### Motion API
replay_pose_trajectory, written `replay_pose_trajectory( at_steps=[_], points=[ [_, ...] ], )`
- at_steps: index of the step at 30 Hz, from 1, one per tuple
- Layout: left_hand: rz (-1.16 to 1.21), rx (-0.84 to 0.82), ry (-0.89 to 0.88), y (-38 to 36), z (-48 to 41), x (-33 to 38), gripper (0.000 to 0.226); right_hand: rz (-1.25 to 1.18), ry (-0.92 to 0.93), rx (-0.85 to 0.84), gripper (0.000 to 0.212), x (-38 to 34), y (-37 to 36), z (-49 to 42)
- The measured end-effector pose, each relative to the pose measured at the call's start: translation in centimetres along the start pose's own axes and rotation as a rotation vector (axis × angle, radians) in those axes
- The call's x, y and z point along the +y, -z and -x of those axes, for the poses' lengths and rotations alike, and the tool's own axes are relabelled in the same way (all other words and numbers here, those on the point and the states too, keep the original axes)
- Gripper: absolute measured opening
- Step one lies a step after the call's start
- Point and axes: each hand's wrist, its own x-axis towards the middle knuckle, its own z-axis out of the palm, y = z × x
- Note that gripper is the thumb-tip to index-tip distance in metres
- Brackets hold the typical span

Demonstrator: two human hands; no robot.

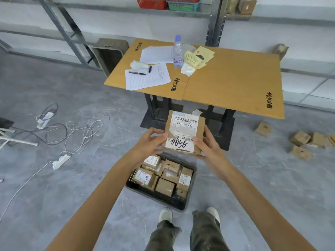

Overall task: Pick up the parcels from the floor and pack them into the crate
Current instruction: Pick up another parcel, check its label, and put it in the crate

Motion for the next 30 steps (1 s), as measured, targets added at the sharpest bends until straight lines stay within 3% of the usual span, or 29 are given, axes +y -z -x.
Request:
replay_pose_trajectory(
  at_steps=[9, 15, 20, 26, 30],
  points=[
    [-0.078, 0.002, 0.218, 5.1, -9.7, -12.2, 0.025, -0.025, -0.254, 0.074, 0.066, 12.4, -4.0, -7.7],
    [-0.258, 0.058, 0.298, 5.4, -18.4, -30.2, 0.012, -0.043, -0.563, 0.124, 0.068, 30.6, -5.2, -14.3],
    [-0.357, 0.085, 0.378, 3.9, -23.9, -46.5, 0.017, -0.048, -0.828, 0.166, 0.062, 47.7, -6.1, -17.8],
    [-0.430, 0.054, 0.439, 2.6, -30.0, -59.2, 0.049, -0.091, -0.860, 0.196, 0.059, 61.3, -6.3, -22.1],
    [-0.433, 0.037, 0.404, 2.8, -33.0, -64.9, 0.055, -0.066, -0.832, 0.200, 0.052, 66.0, -6.8, -25.3]
  ],
)
